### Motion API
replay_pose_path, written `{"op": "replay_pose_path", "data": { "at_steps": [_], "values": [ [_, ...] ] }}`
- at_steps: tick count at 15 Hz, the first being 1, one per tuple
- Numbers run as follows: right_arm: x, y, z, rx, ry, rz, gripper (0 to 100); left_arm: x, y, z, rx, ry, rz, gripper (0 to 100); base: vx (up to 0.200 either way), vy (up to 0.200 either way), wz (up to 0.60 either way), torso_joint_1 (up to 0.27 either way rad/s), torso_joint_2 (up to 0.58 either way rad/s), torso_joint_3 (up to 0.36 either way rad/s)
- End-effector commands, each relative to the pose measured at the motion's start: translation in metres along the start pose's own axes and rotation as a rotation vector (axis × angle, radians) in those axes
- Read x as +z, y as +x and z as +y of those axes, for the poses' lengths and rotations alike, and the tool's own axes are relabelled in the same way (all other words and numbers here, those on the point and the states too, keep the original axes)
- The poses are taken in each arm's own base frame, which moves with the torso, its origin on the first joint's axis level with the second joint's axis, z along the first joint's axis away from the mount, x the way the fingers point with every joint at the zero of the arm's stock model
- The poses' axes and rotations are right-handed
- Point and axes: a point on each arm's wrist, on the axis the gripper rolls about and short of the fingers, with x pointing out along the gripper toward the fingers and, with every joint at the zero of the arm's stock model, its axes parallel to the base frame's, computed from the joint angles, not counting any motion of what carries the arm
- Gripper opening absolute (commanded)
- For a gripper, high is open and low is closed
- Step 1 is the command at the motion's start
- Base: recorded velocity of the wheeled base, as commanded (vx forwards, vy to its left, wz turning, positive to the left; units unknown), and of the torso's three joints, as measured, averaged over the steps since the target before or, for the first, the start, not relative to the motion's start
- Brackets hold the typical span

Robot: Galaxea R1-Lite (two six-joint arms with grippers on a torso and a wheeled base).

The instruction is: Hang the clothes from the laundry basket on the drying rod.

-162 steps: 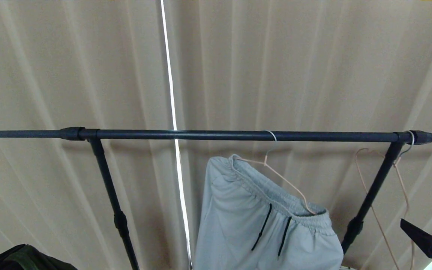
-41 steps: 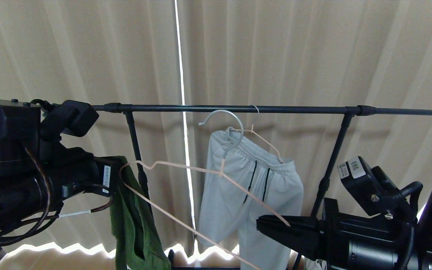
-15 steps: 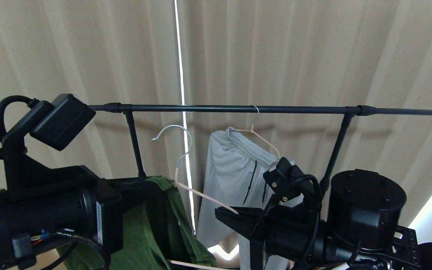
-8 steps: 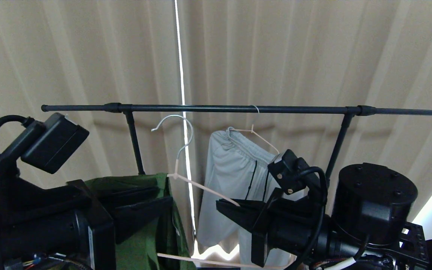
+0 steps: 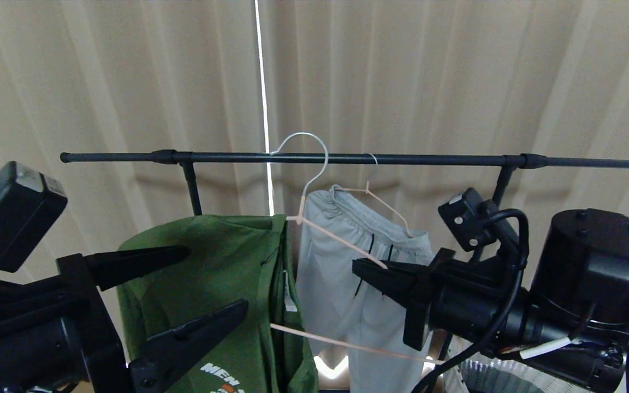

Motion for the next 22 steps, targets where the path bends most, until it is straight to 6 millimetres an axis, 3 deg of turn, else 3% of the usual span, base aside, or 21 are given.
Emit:
{"op": "replay_pose_path", "data": {
  "at_steps": [1, 6, 8, 13, 18, 22],
  "values": [
    [0.016, -0.018, -0.008, -0.038, -0.029, -0.056, 0, 0.0, -0.004, 0.005, 0.033, 0.031, -0.019, 100, 0.0, 0.0, 0.0, 0.0, 0.0, 0.0],
    [0.007, -0.032, -0.016, -0.079, -0.062, -0.023, 0, 0.01, -0.001, 0.012, 0.085, 0.163, -0.107, 100, 0.0, 0.0, 0.0, 0.0, 0.0, 0.0],
    [0.008, -0.033, -0.016, -0.078, -0.063, -0.024, 0, 0.003, 0.006, 0.029, 0.157, 0.359, -0.045, 100, 0.0, 0.0, 0.0, 0.0, 0.0, 0.0],
    [0.009, -0.033, -0.013, -0.062, -0.124, -0.025, 0, 0.007, 0.03, 0.041, 0.118, 0.712, 0.005, 100, 0.0, 0.0, 0.0, 0.0, 0.0, 0.0],
    [0.005, -0.031, 0.005, 0.017, -0.137, -0.017, 0, 0.01, 0.063, 0.05, 0.138, 0.738, -0.019, 100, 0.0, 0.0, 0.0, 0.0, 0.0, 0.0],
    [0.004, -0.031, 0.013, 0.051, -0.143, -0.019, 0, 0.008, 0.07, 0.054, 0.155, 0.739, -0.031, 100, 0.0, 0.0, 0.0, 0.0, 0.0, 0.0]
  ]
}}
